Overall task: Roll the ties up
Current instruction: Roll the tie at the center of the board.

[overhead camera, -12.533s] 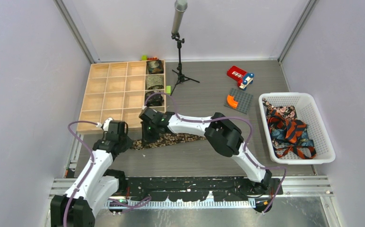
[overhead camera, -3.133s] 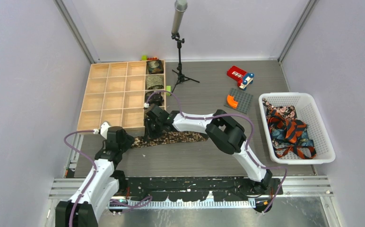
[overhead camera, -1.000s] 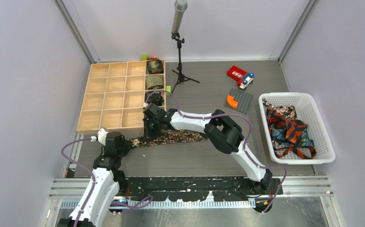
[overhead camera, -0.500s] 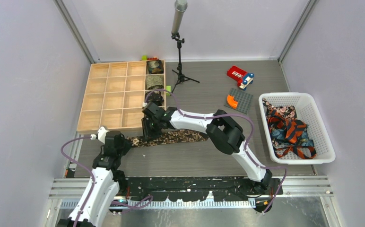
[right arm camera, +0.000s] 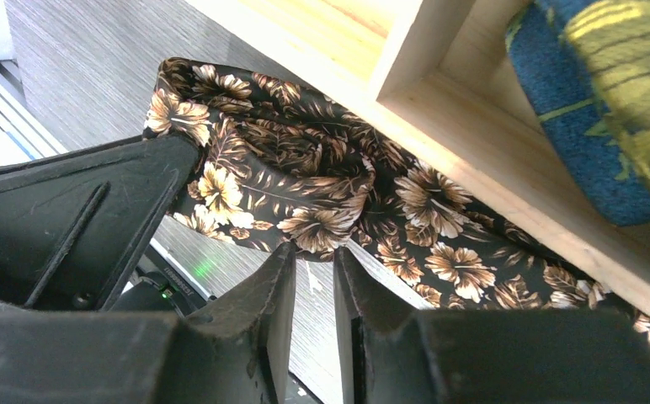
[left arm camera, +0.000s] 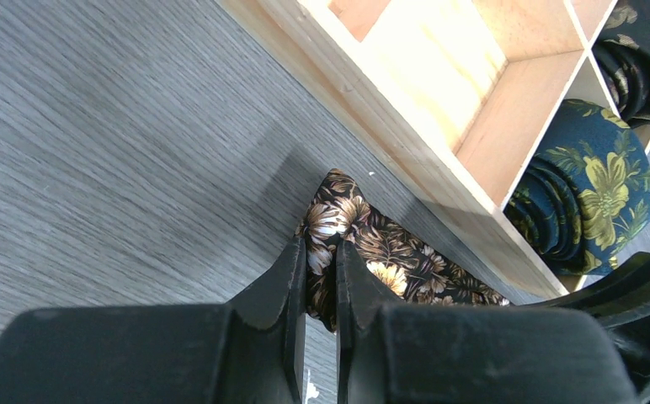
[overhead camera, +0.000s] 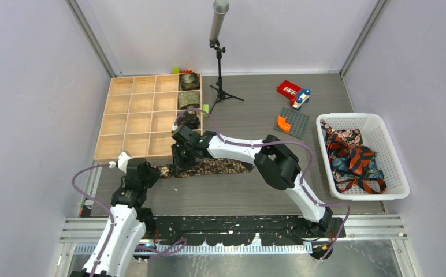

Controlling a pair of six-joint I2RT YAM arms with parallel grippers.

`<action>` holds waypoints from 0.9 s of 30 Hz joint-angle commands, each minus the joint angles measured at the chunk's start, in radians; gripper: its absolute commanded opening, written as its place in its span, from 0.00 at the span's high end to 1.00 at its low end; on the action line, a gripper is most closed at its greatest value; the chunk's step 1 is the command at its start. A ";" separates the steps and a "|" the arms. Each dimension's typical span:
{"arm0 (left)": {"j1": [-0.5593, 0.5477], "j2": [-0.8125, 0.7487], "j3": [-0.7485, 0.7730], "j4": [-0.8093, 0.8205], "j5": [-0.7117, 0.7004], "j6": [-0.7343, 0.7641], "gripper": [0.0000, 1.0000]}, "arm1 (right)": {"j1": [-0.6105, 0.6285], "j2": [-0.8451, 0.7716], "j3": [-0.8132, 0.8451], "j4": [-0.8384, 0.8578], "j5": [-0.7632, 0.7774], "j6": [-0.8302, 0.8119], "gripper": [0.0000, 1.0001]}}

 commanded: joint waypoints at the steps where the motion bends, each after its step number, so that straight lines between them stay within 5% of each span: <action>1: 0.006 -0.007 0.051 -0.005 -0.021 0.024 1.00 | 0.006 0.020 0.049 0.034 -0.001 0.015 0.73; 21: 0.003 0.055 0.166 -0.054 0.042 0.101 1.00 | 0.006 0.094 0.130 0.107 -0.063 0.038 0.75; 27: -0.071 0.130 0.191 -0.044 0.032 0.104 1.00 | 0.004 0.099 0.123 0.108 -0.075 0.022 0.75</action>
